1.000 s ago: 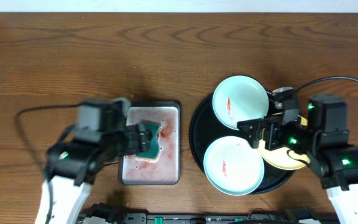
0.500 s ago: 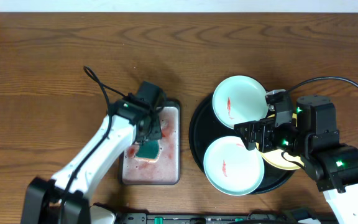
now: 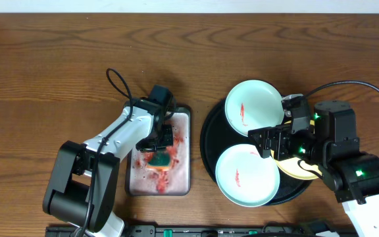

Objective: Clean dirty plates on tray and stack at the side

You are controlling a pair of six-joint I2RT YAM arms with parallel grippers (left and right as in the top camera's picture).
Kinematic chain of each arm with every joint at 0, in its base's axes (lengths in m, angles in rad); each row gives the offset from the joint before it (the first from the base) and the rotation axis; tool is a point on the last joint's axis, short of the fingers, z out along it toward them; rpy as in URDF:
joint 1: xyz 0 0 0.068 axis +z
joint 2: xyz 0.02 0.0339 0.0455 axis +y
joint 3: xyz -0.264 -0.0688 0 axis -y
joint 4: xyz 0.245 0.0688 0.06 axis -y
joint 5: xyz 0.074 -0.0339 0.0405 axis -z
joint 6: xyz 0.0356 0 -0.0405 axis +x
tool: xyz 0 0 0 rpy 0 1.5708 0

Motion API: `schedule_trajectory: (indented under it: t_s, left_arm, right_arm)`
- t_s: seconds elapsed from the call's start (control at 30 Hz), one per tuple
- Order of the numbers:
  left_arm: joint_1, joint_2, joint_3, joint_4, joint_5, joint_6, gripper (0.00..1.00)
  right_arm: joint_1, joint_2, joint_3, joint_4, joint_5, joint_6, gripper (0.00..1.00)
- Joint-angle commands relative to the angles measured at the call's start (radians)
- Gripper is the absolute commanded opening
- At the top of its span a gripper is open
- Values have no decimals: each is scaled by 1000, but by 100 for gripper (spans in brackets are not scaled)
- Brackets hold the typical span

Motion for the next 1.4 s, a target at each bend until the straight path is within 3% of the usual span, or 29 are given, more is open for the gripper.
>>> schedule_trajectory:
  t_s: [0.0, 0.03, 0.1, 0.17, 0.2, 0.3, 0.43, 0.53, 0.67, 0.73, 0.83, 1.03, 1.13, 1.23, 1.37]
  left_arm:
    - [6, -35, 43, -27, 24, 6, 7]
    - [7, -61, 53, -38, 24, 6, 8]
    - [7, -122, 65, -53, 25, 6, 41]
    - [7, -184, 65, -72, 24, 6, 56]
    - [7, -206, 65, -86, 24, 6, 61]
    - [7, -238, 60, -140, 24, 6, 62]
    - [7, -225, 8, -155, 24, -4, 62]
    - [7, -192, -82, -63, 24, -52, 61]
    - [7, -156, -134, 36, 32, -66, 51]
    - [7, -147, -134, 53, 32, -65, 43]
    - [7, -149, -131, 73, 32, -64, 8]
    - [7, -174, -41, -10, 31, -3, 7]
    - [7, -196, 33, -89, 31, 21, 7]
    - [7, -231, 93, -161, 31, 34, 8]
    - [7, -299, 121, -204, 32, 33, 8]
  right_arm:
    - [13, -1, 18, 13, 2, 12, 88]
    - [13, -1, 18, 16, 2, 12, 88]
    - [13, -1, 18, 20, 3, 12, 88]
    - [13, -1, 18, 18, 3, 12, 88]
    - [13, -1, 18, 16, 3, 12, 88]
    - [13, -1, 18, 11, 3, 12, 88]
    - [13, -1, 18, -1, 3, 12, 88]
    - [13, 0, 18, -6, 3, 12, 88]
    - [13, 0, 18, -6, 3, 12, 88]
    - [13, 0, 17, -13, 3, 12, 88]
    - [13, 14, 15, -42, 8, 24, 88]
    - [12, 100, -6, -182, 140, 89, 83]
    - [12, 166, -27, -245, 142, 105, 73]
    - [12, 237, -69, -286, 167, 171, 53]
    - [10, 315, -139, -273, 220, 233, 48]
